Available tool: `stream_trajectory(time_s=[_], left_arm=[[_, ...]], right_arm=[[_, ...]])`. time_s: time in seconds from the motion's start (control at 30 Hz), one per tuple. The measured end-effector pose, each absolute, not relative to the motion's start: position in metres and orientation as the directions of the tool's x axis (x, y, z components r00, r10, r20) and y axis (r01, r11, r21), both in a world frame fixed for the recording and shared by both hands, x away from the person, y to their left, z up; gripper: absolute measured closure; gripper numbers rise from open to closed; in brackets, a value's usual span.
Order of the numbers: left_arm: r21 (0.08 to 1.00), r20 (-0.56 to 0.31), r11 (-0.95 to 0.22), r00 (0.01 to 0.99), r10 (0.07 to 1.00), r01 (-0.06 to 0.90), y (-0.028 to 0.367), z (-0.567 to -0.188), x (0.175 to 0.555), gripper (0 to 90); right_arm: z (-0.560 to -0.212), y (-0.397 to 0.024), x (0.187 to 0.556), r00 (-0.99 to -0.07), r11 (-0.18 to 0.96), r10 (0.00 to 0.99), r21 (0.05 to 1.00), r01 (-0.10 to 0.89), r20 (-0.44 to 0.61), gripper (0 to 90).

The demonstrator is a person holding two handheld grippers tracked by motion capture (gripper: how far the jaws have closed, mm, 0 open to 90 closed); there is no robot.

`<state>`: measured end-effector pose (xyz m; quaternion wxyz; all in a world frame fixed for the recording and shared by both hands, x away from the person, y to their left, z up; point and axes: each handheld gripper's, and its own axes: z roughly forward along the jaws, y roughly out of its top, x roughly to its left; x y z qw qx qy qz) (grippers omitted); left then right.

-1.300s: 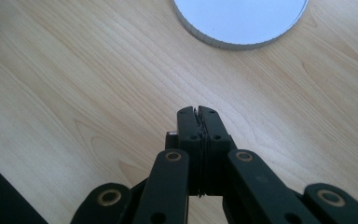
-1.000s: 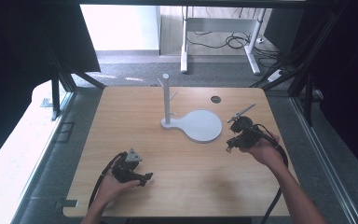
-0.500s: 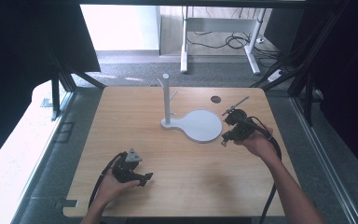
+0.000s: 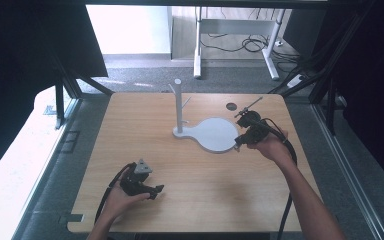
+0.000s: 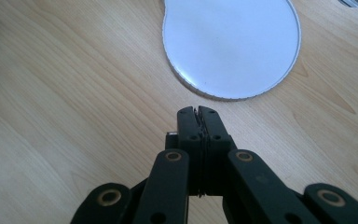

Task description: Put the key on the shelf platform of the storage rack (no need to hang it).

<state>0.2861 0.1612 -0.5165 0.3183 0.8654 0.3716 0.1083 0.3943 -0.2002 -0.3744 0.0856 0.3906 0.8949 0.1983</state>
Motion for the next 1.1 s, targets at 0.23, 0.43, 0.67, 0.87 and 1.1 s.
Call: stream_trajectory(time_s=[0.23, 0.43, 0.67, 0.87, 1.1], left_arm=[[0.631, -0.047, -0.520, 0.697, 0.716, 0.576, 0.162, -0.517, 0.287, 21.5], [0.631, -0.051, -0.521, 0.700, 0.712, 0.575, 0.162, -0.517, 0.287, 21.5], [0.630, -0.050, -0.523, 0.701, 0.711, 0.575, 0.161, -0.517, 0.286, 21.5], [0.626, -0.049, -0.525, 0.701, 0.711, 0.576, 0.161, -0.518, 0.287, 21.5], [0.627, -0.048, -0.525, 0.702, 0.711, 0.575, 0.162, -0.518, 0.287, 21.5]], right_arm=[[-0.378, -0.194, 0.404, -0.677, 0.607, 0.736, 0.425, 0.671, 0.017, 89.5], [-0.381, -0.191, 0.410, -0.672, 0.603, 0.741, 0.426, 0.674, 0.015, 89.5], [-0.383, -0.190, 0.415, -0.662, 0.591, 0.750, 0.429, 0.682, 0.019, 89.5], [-0.383, -0.191, 0.421, -0.653, 0.580, 0.757, 0.434, 0.690, 0.026, 89.5], [-0.384, -0.190, 0.426, -0.646, 0.569, 0.763, 0.438, 0.696, 0.036, 89.5]])
